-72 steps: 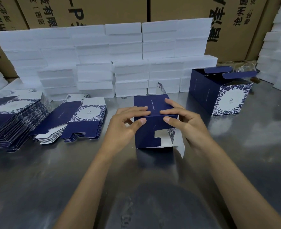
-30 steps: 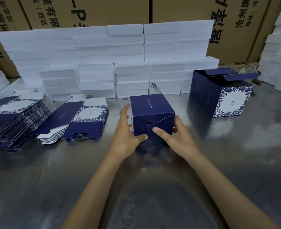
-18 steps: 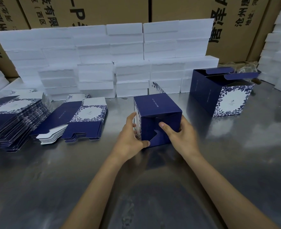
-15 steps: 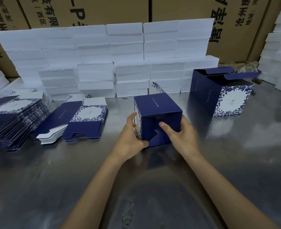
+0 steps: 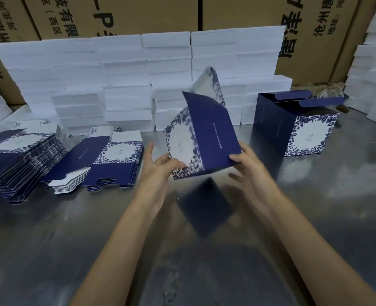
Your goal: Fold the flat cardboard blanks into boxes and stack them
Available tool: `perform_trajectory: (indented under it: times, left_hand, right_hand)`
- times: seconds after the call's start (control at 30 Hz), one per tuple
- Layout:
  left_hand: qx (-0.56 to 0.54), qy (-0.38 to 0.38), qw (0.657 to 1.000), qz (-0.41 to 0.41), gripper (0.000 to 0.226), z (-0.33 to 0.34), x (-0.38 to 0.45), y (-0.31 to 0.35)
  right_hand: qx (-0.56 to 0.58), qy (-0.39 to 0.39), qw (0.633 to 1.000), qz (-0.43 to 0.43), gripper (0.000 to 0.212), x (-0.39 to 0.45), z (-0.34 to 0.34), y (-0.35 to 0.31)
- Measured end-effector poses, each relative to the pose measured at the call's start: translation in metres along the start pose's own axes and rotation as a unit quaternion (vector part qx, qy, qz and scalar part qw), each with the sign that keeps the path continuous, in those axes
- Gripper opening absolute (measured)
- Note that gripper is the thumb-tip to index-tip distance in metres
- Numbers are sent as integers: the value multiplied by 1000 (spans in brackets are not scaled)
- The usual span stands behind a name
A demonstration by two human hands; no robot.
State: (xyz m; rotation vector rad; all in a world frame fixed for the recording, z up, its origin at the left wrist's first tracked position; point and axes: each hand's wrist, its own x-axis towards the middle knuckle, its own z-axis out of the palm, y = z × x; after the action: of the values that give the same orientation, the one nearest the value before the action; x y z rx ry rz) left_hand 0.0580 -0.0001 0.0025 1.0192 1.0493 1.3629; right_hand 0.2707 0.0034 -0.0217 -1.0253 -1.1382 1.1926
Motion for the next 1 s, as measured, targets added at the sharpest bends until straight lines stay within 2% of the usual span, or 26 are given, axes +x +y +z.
perform_trajectory:
  times: [0.03, 0.1, 0.23, 0.33, 0.4, 0.47, 0.6, 0.73, 0.87, 1.0]
  left_hand:
    - [2, -5, 1000, 4, 111, 0, -1, 1]
    - [19, -9, 1000, 23, 92, 2, -2, 1]
    - [59, -39, 997, 38, 65, 5, -5, 2]
    - [44, -31, 998, 41, 44, 5, -7, 5]
    - [17, -17, 999, 43, 26, 5, -6, 8]
    - [16, -4, 999, 41, 26, 6, -6, 9]
    - [125, 4, 992, 35, 46, 15, -11, 8]
    - [184, -10, 981, 53, 29, 18, -20, 12]
    - [267, -20, 960, 76, 32, 20, -23, 26]
    - [378, -51, 923, 50, 29, 23, -12, 49]
  right_hand:
    - [-21, 24, 999, -6, 44, 0, -3, 0]
    - [-52, 64, 996, -20, 46, -1, -5, -1]
    - [-44, 97, 994, -18, 39, -1, -4, -4]
    - [-1, 106, 994, -23, 76, -3, -2, -11]
    - [-2, 78, 996, -41, 90, -6, 2, -14]
    - [-18, 46, 997, -52, 90, -11, 9, -15]
    - [-31, 43, 996, -66, 87, -18, 23, -11]
    - [-9, 41, 996, -76, 78, -20, 26, -8]
    - [-24, 30, 994, -100, 75, -20, 26, -10]
    - [-20, 30, 994, -99, 68, -20, 25, -10]
